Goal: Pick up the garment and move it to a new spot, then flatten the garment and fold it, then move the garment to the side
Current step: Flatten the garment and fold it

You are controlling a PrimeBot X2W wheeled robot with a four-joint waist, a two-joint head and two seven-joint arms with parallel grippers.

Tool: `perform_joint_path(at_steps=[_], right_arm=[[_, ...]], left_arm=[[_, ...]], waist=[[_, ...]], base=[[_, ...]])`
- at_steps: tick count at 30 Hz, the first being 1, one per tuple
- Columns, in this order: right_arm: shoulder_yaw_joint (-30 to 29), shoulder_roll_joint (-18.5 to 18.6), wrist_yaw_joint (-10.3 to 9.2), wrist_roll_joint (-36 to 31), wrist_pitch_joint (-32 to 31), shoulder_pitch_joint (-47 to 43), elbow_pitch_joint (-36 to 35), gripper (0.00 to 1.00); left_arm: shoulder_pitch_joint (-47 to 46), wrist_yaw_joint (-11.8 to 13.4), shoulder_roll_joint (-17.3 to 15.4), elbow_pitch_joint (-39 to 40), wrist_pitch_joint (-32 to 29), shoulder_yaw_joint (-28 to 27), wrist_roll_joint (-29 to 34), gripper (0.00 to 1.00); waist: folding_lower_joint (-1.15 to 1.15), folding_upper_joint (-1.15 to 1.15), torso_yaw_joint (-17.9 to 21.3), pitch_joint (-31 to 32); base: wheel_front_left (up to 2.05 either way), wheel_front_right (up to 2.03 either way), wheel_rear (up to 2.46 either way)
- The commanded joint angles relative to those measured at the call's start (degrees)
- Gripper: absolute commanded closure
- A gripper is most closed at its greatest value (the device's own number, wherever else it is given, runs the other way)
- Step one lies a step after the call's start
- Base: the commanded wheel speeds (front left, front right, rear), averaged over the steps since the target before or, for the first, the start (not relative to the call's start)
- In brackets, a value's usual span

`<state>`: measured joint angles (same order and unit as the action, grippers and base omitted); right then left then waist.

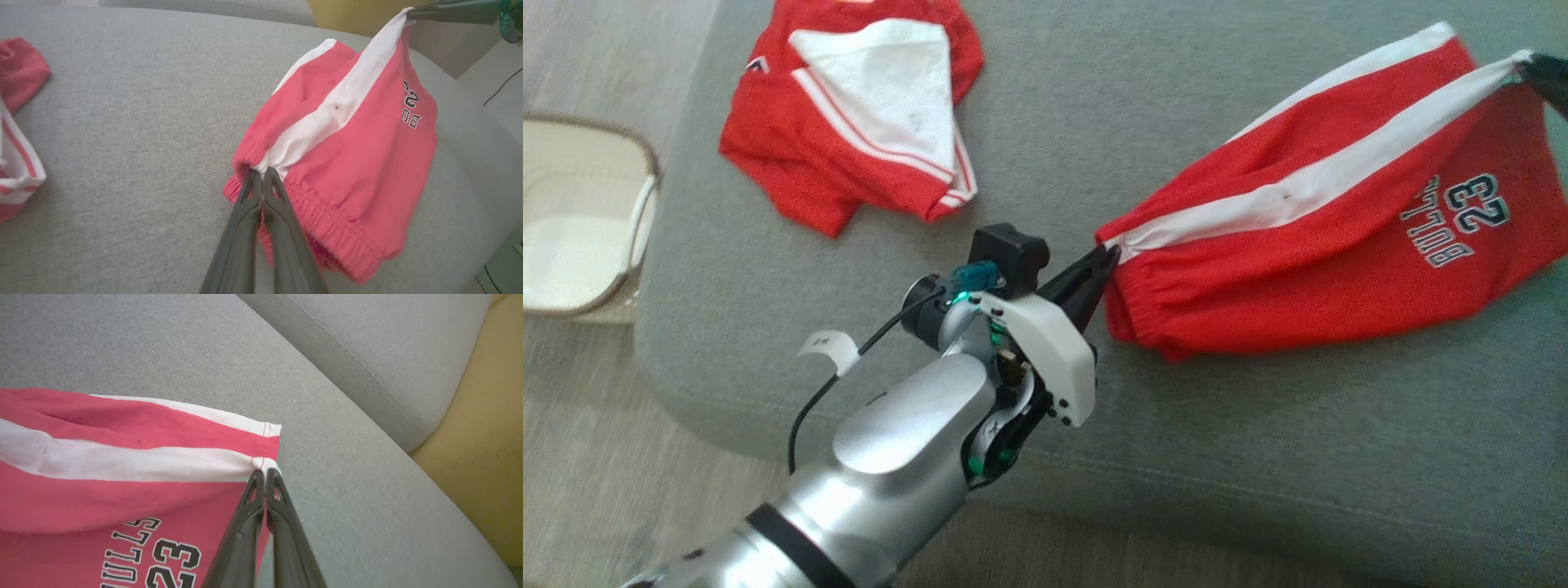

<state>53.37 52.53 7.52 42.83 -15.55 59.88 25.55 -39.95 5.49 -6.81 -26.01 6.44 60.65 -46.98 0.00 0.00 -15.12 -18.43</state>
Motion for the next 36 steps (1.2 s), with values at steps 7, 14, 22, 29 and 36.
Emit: perform_joint_path(at_steps=[7, 14, 22, 29, 36], right_arm=[[5.9, 0.4, -0.03, 0.6, 2.2, 6.2, 4.5, 1.0], [9.6, -0.2, -0.03, 1.6, 5.0, 9.8, 9.5, 1.0], [13.3, -1.4, -0.03, 3.1, 9.1, 12.1, 13.3, 1.0], [15.7, -3.2, -0.03, 4.8, 9.9, 13.9, 16.9, 0.13], [15.3, -6.1, -0.03, 5.5, 14.4, 14.6, 22.1, 0.0]], left_arm=[[-4.1, -1.2, 2.1, -2.9, 3.7, -1.9, 0.1, 1.0], [-4.8, -0.9, 3.2, -4.1, 6.2, -2.3, 0.0, 1.0], [-4.9, -0.7, 3.8, -4.7, 7.6, -2.1, -0.3, 1.0], [-5.9, -0.1, 3.9, -5.3, 7.7, -1.4, -0.9, 0.55], [-7.2, 3.0, 3.9, -5.5, 8.1, -0.9, -1.4, 0.0]], waist=[[0.0, 0.0, -3.7, -3.2], [0.0, 0.0, -4.9, -4.1], [0.0, 0.0, -5.5, -5.1], [0.0, 0.0, -5.1, -6.4], [0.0, 0.0, -4.1, -6.4]], base=[[0.0, 0.0, 0.0], [0.0, 0.0, 0.0], [0.0, 0.0, 0.0], [0.0, 0.0, 0.0], [0.0, 0.0, 0.0]])
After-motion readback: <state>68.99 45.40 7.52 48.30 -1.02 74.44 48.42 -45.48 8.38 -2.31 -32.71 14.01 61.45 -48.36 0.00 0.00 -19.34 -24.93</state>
